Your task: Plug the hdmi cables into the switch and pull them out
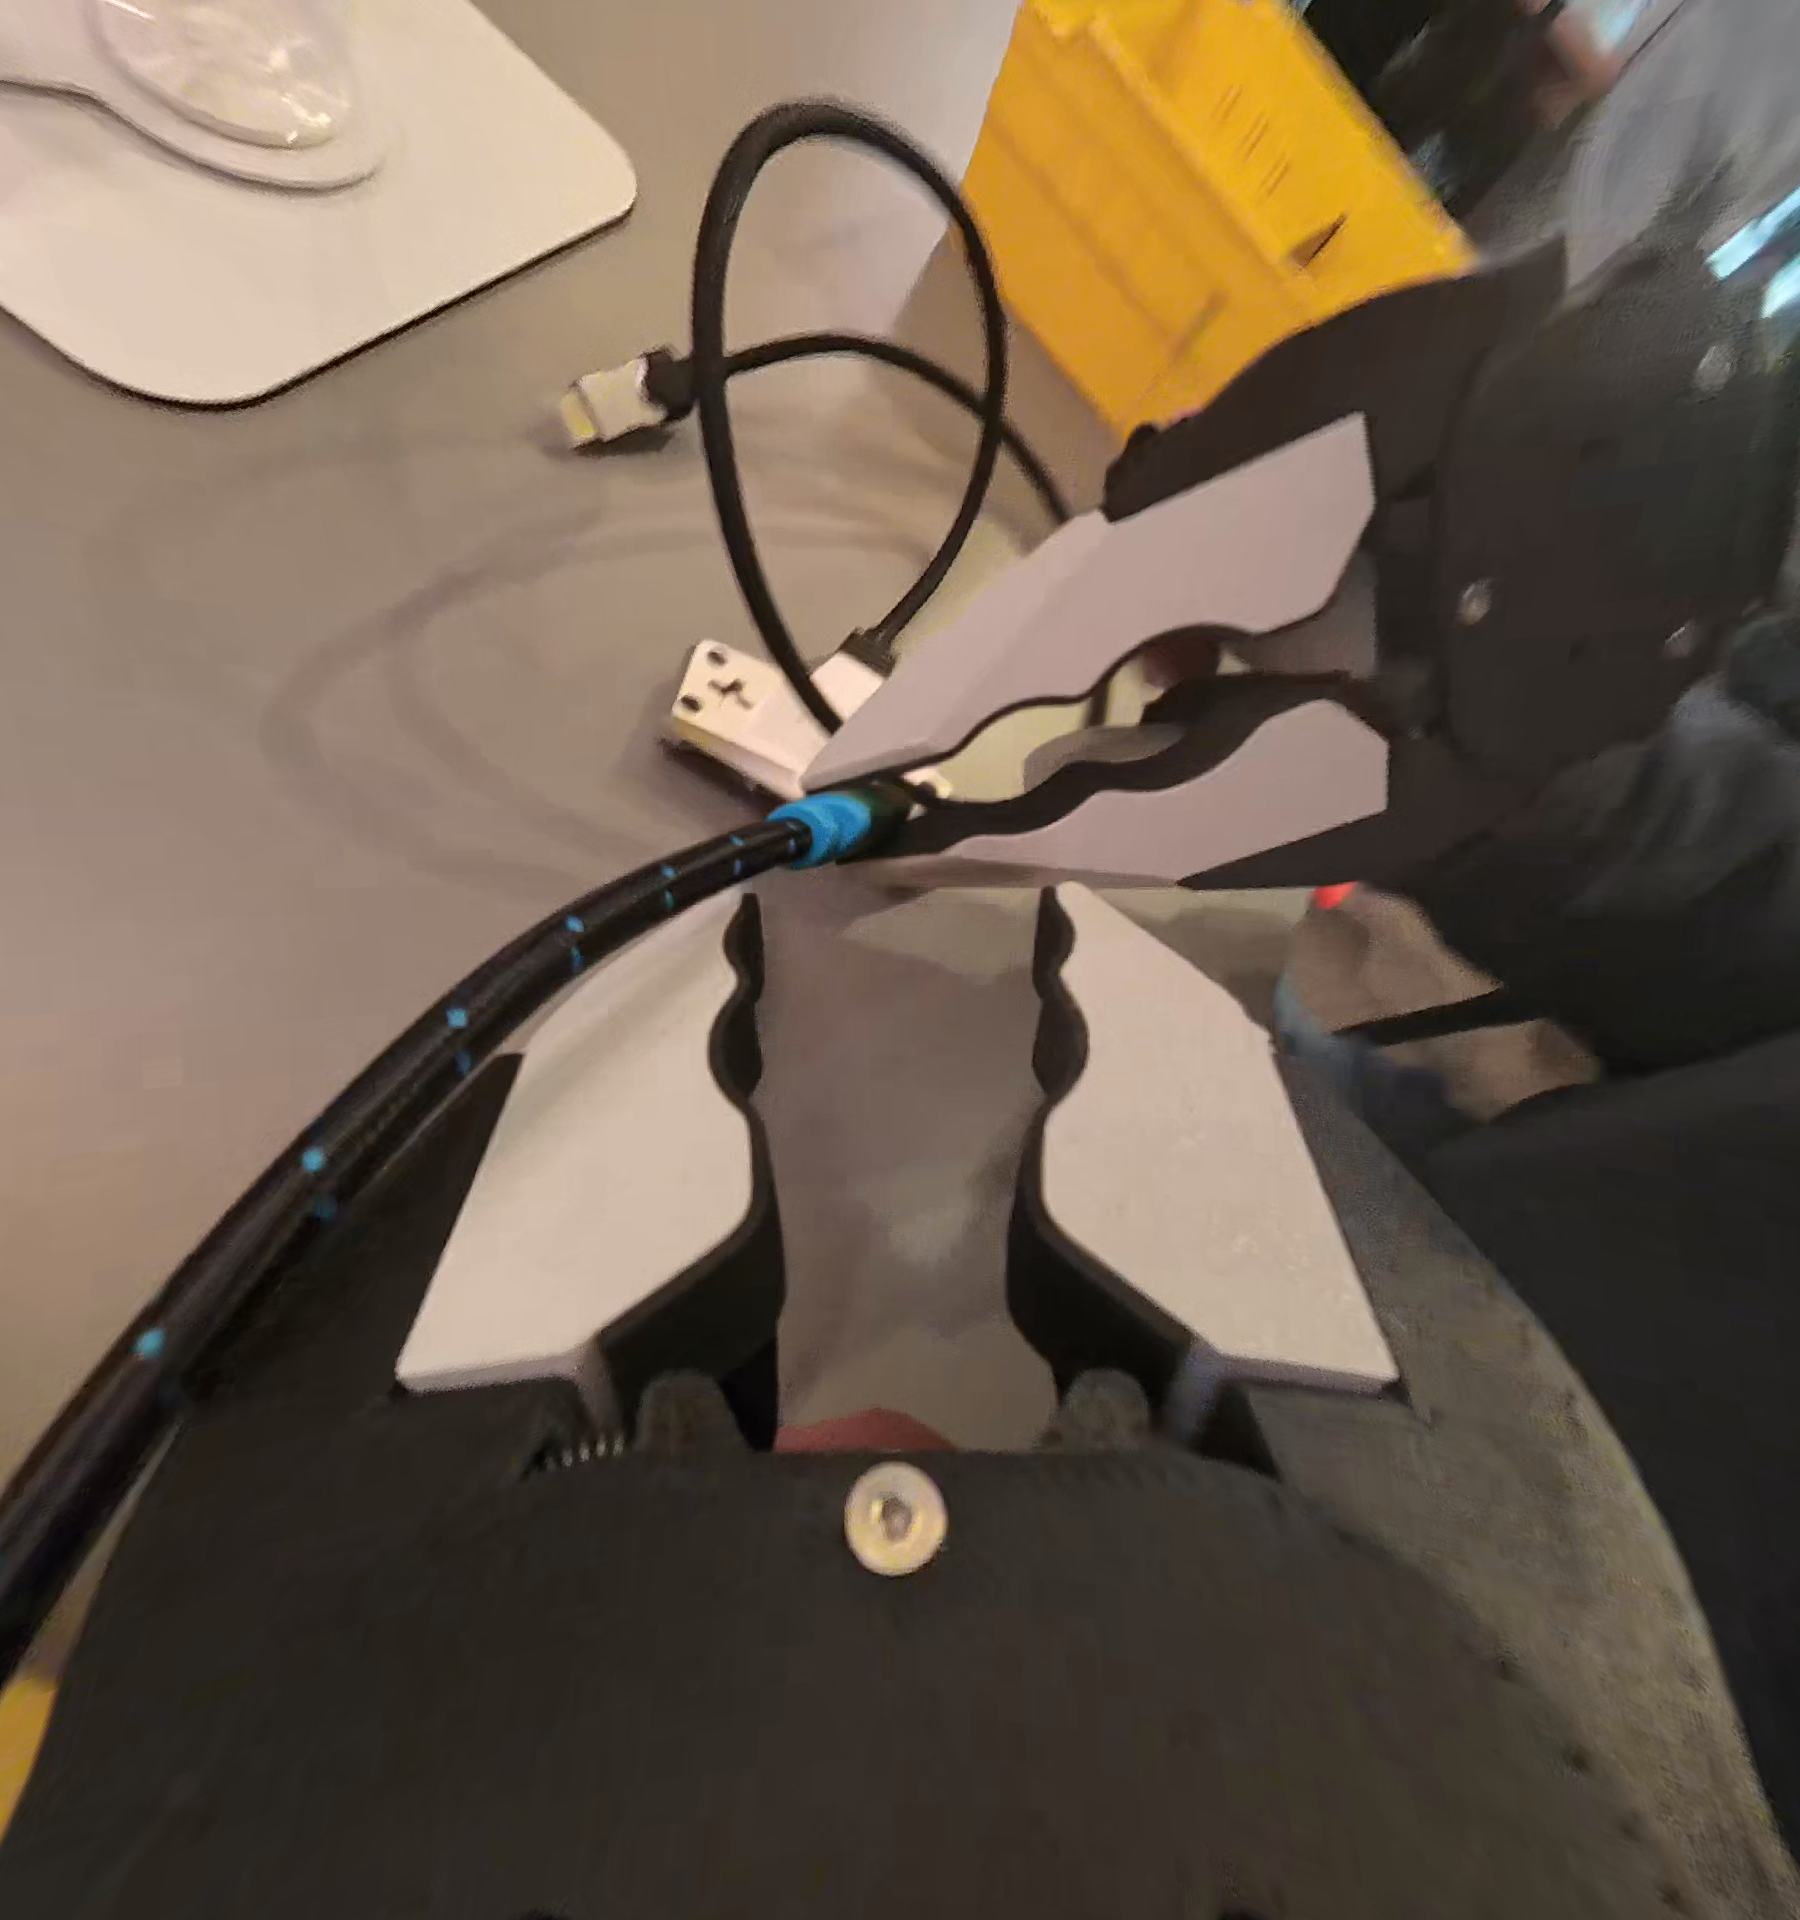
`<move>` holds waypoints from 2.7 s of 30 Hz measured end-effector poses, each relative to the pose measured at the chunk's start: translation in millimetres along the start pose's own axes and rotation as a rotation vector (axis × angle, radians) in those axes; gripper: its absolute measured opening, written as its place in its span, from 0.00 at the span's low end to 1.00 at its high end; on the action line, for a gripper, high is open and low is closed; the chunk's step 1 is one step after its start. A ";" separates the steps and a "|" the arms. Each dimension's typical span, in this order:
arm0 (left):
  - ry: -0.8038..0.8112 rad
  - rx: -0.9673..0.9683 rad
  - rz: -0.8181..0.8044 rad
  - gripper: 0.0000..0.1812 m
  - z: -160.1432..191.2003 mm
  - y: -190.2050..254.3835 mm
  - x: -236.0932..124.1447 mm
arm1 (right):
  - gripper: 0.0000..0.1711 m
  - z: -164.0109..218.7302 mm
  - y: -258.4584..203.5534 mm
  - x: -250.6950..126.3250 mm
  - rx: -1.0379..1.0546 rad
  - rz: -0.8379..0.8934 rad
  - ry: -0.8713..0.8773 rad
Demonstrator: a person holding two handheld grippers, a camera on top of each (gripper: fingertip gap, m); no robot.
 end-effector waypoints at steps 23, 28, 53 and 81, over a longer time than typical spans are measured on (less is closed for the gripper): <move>0.444 -0.122 0.232 0.12 -24.1 5.7 -18.7 | 0.05 -33.1 -3.8 -33.0 -0.332 0.151 0.175; 0.432 -0.100 0.212 0.12 -23.8 5.7 -19.2 | 0.05 -32.4 -2.7 -32.3 -0.310 0.147 0.203; 0.530 -0.038 0.080 0.12 -23.8 -3.4 -26.8 | 0.28 63.8 47.0 -61.6 0.216 -0.274 -0.095; 0.498 -0.052 0.060 0.12 -15.4 -10.7 -16.8 | 0.21 111.9 46.1 -13.5 0.425 -0.304 -0.060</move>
Point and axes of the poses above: each gripper's, where its closed fingertips meet, x out along the fingers, z out of its underside, y = z × x across the jaws, the point moved 5 cm from there along -x, back along the fingers, and after that the axes turned 14 degrees about x, right-handed, at the moved point
